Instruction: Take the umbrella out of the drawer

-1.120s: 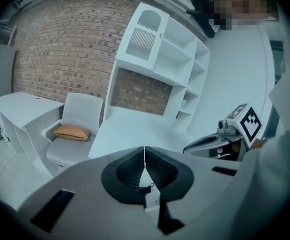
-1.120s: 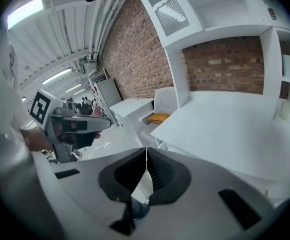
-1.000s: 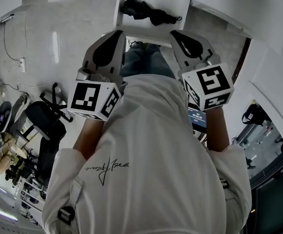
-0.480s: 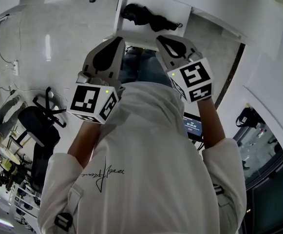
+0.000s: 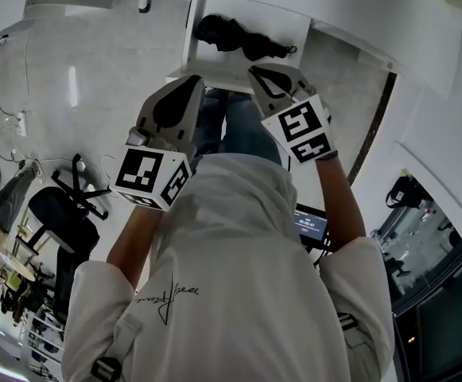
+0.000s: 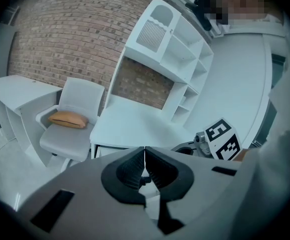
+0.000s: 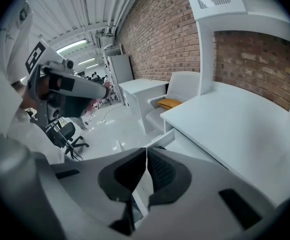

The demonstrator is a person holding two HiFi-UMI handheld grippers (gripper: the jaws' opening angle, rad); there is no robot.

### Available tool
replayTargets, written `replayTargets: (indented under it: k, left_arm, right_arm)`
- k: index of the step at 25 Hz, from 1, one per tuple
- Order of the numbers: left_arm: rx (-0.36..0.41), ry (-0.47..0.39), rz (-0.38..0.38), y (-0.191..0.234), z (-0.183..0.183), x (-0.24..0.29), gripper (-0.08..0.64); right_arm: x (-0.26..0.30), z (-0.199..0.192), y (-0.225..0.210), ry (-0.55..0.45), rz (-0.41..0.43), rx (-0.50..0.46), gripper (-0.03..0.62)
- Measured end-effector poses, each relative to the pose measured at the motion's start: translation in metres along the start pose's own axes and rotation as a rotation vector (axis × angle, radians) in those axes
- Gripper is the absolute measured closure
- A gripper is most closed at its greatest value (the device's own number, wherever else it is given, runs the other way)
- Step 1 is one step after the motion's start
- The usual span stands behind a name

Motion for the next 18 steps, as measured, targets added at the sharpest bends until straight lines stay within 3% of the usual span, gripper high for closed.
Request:
replayTargets:
  k: [10, 18]
  left_arm:
    - [-0.009, 0.069, -0.029, 0.01, -0.024, 0.017, 0.543]
    - [-0.045, 0.113, 0.008, 0.03, -0.047, 0.032, 0.543]
  right_arm:
    - [0.032, -0.023, -0.007, 0.064, 0.002, -0.11, 0.565]
    - [0.055, -0.028, -0.02, 0.067, -0.021, -0.094, 0.565]
Point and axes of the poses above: the fingertips, and each gripper's own axes: x forward along the fingers, y to its left, z out of its top, the point moved 2 cm from there along -x, backward along the fingers, and after that the axes turned 10 degrees about z, right-handed, at the moved point
